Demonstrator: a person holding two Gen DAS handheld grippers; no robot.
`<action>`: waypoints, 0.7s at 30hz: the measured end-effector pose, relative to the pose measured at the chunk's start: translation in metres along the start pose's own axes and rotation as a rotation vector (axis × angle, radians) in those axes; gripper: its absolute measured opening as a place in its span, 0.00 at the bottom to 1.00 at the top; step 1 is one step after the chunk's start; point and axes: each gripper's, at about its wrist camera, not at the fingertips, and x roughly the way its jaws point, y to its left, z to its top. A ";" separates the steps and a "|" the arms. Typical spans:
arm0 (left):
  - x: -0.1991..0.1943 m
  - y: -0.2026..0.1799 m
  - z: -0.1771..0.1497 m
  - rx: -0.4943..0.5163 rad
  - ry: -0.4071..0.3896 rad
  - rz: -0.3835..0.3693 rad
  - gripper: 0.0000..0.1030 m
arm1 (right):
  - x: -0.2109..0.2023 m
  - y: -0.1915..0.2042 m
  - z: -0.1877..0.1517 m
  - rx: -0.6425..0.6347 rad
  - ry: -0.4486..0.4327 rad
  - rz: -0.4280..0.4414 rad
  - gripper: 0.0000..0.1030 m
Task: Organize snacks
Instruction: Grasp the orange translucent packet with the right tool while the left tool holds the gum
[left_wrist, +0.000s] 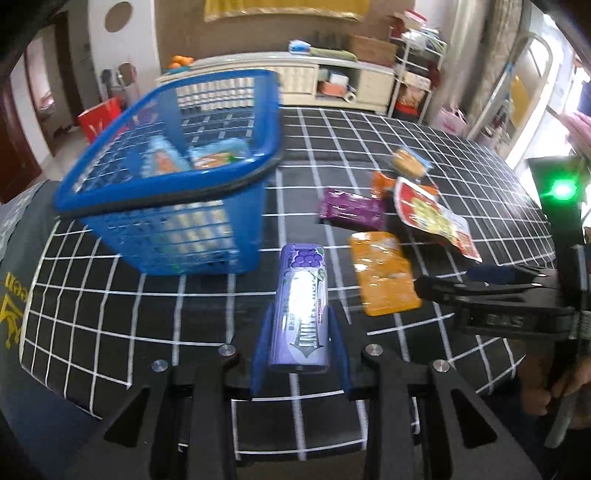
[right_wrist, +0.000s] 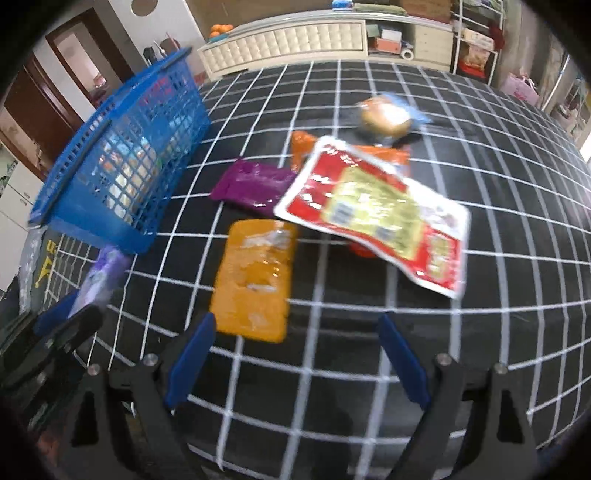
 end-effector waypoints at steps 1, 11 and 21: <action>0.000 0.005 -0.002 0.000 -0.006 0.014 0.28 | 0.007 0.005 0.002 -0.004 0.008 -0.002 0.89; 0.002 0.033 -0.015 -0.007 -0.037 0.024 0.28 | 0.044 0.049 0.013 -0.123 0.003 -0.117 0.89; 0.005 0.042 -0.021 -0.032 -0.043 0.014 0.28 | 0.033 0.066 -0.002 -0.236 -0.062 -0.125 0.27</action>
